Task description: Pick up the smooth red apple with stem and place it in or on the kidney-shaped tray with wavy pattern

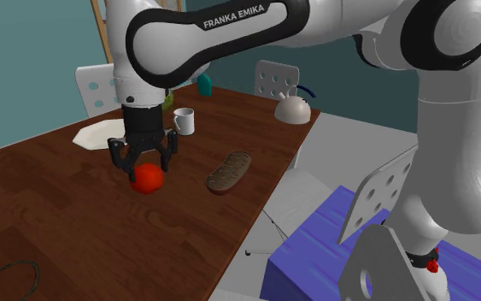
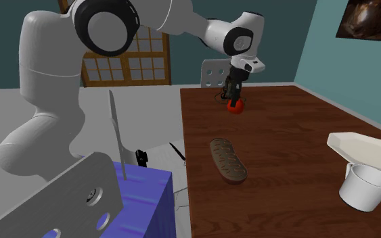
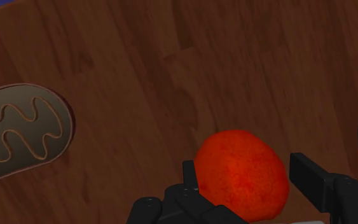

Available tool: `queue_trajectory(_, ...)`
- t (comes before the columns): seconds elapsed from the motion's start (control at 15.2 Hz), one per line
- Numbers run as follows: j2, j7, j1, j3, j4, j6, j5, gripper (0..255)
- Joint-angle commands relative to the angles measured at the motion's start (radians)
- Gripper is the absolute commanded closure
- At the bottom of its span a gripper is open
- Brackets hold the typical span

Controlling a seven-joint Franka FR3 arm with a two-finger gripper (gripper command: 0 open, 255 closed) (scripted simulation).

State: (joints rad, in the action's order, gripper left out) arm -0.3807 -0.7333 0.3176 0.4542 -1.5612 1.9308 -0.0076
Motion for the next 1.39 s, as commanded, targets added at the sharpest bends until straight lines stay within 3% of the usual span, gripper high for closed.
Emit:
queue_trajectory(0.0, 0.005, -0.005, 0.002, 0.002, 0.021, -0.026, 0.001, 255)
queue_trajectory(0.13, 0.007, -0.005, 0.003, 0.003, 0.032, -0.039, 0.002, 255)
queue_trajectory(0.59, 0.235, 0.165, -0.133, -0.020, -0.238, 0.003, 0.112, 255)
queue_trajectory(1.32, 0.508, 0.454, -0.266, -0.141, -0.509, -0.025, 0.212, 255)
